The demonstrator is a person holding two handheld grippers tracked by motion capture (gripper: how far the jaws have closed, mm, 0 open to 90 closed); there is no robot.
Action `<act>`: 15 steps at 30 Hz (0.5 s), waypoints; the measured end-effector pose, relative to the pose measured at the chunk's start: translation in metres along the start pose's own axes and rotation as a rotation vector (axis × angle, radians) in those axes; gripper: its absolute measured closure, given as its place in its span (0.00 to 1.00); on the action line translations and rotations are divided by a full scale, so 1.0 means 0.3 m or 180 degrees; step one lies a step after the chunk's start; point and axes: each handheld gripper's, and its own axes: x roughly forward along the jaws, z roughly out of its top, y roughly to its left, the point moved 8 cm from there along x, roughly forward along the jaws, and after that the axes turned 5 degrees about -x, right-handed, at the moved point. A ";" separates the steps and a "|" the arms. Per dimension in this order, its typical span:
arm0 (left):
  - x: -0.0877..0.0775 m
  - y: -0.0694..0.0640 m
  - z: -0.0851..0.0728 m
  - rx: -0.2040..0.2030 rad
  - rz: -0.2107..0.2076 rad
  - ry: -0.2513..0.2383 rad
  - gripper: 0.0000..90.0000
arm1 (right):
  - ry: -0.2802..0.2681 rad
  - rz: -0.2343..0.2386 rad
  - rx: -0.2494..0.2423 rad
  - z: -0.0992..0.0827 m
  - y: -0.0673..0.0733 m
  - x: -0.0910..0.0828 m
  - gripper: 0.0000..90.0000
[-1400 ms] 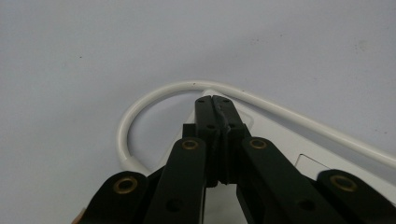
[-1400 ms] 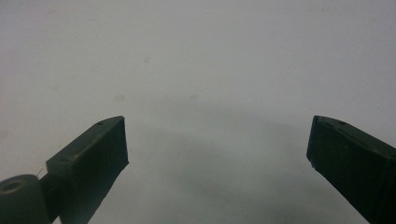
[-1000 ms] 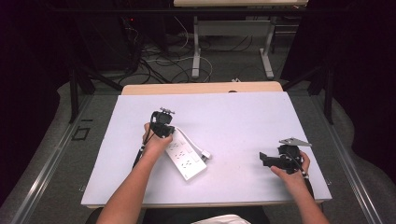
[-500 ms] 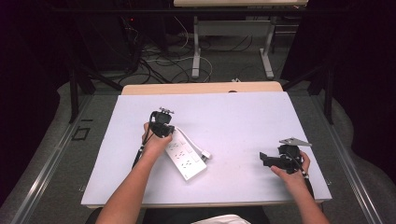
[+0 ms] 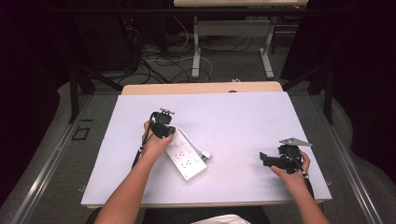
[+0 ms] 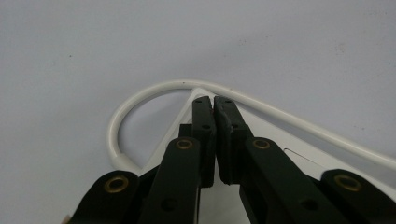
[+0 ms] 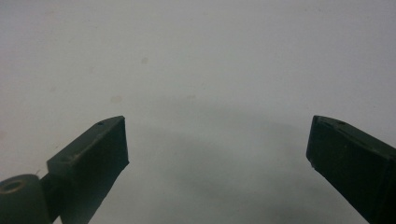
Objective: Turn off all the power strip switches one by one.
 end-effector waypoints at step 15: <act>-0.028 -0.027 -0.020 0.0133 -0.0169 0.0005 1.00 | -0.0009 -0.0004 0.0008 0.001 -0.001 0.000 0.06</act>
